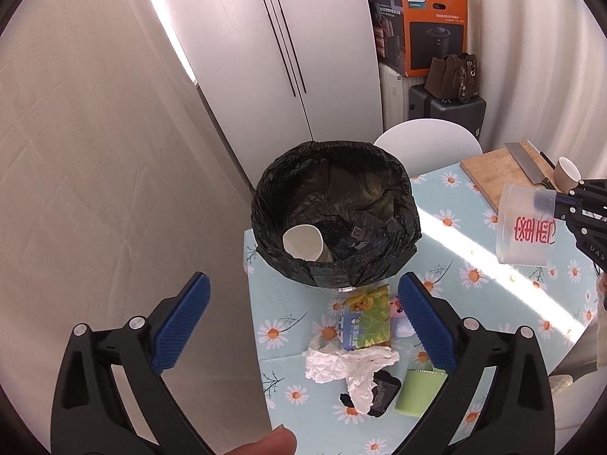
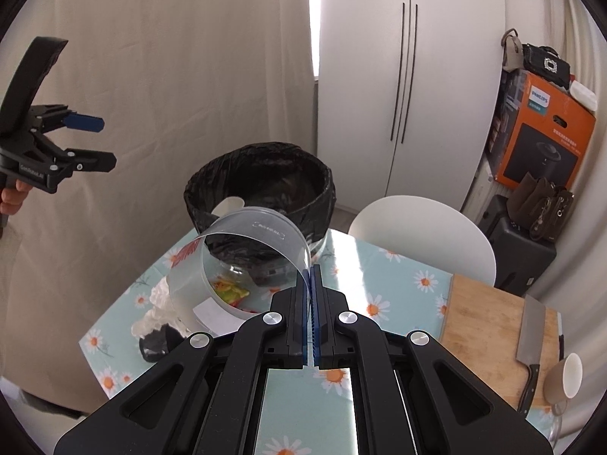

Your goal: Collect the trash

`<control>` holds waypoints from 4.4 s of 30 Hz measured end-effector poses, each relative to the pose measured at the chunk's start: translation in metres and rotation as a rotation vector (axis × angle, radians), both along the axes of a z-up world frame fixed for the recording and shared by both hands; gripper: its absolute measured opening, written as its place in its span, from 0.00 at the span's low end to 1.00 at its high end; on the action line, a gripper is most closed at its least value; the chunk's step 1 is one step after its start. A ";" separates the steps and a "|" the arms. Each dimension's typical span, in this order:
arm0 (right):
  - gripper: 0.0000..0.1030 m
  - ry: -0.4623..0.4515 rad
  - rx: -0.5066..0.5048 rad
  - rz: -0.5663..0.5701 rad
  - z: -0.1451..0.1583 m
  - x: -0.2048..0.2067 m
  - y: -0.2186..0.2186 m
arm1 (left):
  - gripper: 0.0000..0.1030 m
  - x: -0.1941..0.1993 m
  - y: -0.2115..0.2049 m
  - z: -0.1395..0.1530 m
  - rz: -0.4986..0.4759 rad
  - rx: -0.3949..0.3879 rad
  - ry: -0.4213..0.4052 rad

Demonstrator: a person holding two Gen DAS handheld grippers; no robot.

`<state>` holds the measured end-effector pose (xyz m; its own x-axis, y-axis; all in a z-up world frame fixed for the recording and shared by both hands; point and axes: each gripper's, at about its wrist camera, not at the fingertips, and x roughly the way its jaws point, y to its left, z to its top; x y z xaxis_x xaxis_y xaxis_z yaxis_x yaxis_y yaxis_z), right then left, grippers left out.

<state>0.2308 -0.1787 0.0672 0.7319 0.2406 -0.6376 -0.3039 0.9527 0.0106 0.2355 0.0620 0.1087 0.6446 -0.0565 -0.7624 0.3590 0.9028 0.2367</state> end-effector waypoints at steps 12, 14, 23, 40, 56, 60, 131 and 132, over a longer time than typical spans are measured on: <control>0.02 0.042 -0.032 -0.003 -0.009 0.003 0.011 | 0.94 0.001 0.015 -0.112 0.027 -0.003 0.198; 0.02 0.045 -0.034 -0.003 -0.009 0.003 0.013 | 0.94 0.002 0.016 -0.132 0.036 -0.018 0.238; 0.02 0.070 -0.053 -0.027 -0.014 0.003 0.017 | 0.94 0.007 0.026 -0.214 0.102 -0.048 0.400; 0.02 0.127 -0.066 -0.067 -0.029 0.006 0.012 | 0.94 0.029 0.025 -0.297 0.130 -0.092 0.604; 0.02 0.128 -0.042 -0.034 -0.035 -0.005 0.015 | 0.81 0.027 0.013 -0.303 0.129 -0.031 0.566; 0.02 0.124 -0.035 -0.035 -0.034 -0.008 0.011 | 0.33 0.026 0.030 -0.282 0.170 -0.156 0.550; 0.41 0.078 -0.135 -0.063 -0.025 0.184 0.091 | 0.86 0.164 0.015 -0.097 -0.226 -0.126 0.167; 0.61 0.079 -0.126 -0.072 -0.027 0.182 0.088 | 0.91 0.163 0.016 -0.096 -0.225 -0.125 0.159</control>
